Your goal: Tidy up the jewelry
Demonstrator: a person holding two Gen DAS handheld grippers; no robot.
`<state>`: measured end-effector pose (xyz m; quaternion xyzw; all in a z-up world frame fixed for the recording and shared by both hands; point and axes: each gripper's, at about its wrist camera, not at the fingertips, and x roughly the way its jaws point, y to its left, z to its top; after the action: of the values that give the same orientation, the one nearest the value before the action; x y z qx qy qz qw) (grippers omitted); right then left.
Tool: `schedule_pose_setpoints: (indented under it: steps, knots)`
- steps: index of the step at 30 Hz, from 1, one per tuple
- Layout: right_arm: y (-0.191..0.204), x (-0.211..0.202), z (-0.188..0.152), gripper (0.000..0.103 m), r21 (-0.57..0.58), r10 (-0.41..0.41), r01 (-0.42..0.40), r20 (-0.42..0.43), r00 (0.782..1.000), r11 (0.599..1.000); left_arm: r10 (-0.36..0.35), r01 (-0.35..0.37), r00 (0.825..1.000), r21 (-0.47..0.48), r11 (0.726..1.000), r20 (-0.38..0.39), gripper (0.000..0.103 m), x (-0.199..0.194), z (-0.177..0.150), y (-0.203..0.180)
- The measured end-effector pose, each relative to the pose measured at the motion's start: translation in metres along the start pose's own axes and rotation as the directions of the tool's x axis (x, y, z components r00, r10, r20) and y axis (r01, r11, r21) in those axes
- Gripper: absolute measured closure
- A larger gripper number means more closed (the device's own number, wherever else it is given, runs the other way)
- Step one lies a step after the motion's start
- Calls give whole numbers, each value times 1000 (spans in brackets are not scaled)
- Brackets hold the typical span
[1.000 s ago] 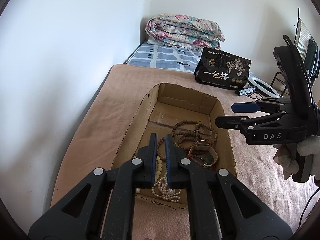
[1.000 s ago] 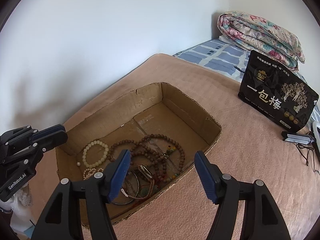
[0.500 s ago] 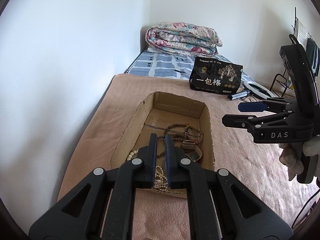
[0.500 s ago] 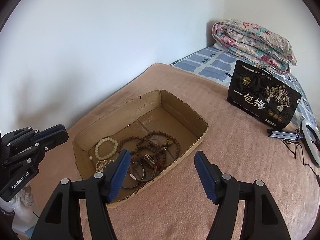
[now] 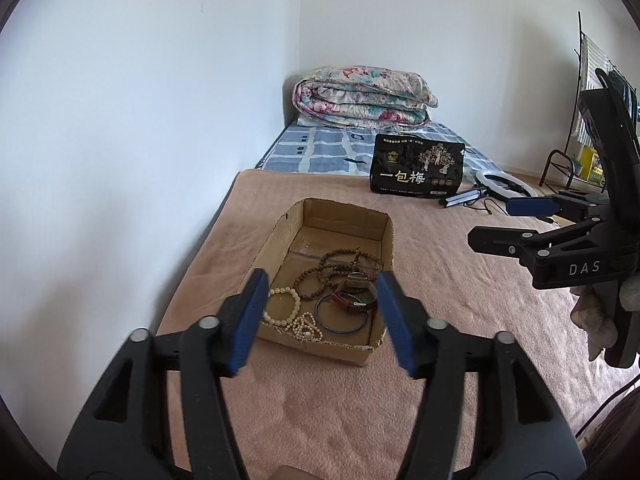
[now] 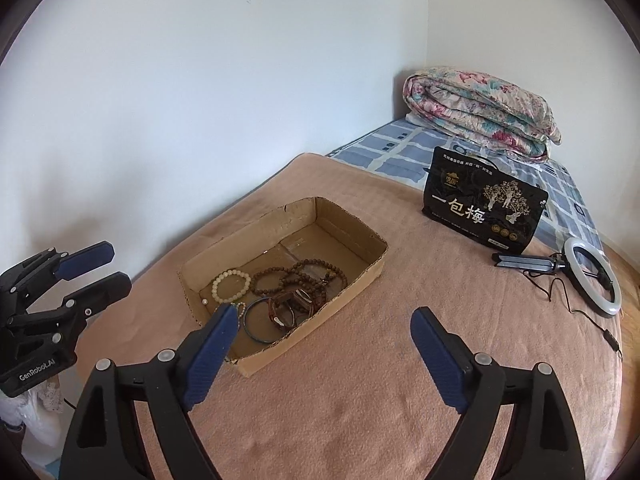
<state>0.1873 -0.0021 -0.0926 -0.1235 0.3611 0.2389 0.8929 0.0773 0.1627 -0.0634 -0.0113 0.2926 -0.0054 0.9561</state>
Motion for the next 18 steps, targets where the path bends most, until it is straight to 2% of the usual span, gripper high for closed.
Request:
schedule_pose_setpoints:
  steps: [2,5,9,18]
  knots:
    - [1,-11,-4,5,3,-10,10,16,1000,1000,4,-4,1000,1,1000,20,18,-11,-3,-3]
    - [2,-25,-11,0,4,-37,37,41,998,999,2,-2,1000,0,1000,16,15,-22,-4,-8]
    - [1,-35,-21,0,23,-60,59,52,997,998,-2,2,1000,8,1000,9,2,-32,-7,-16]
    - [-2,-51,-39,0,16,-133,132,61,989,991,44,-44,999,9,999,-4,0,-42,-10,-27]
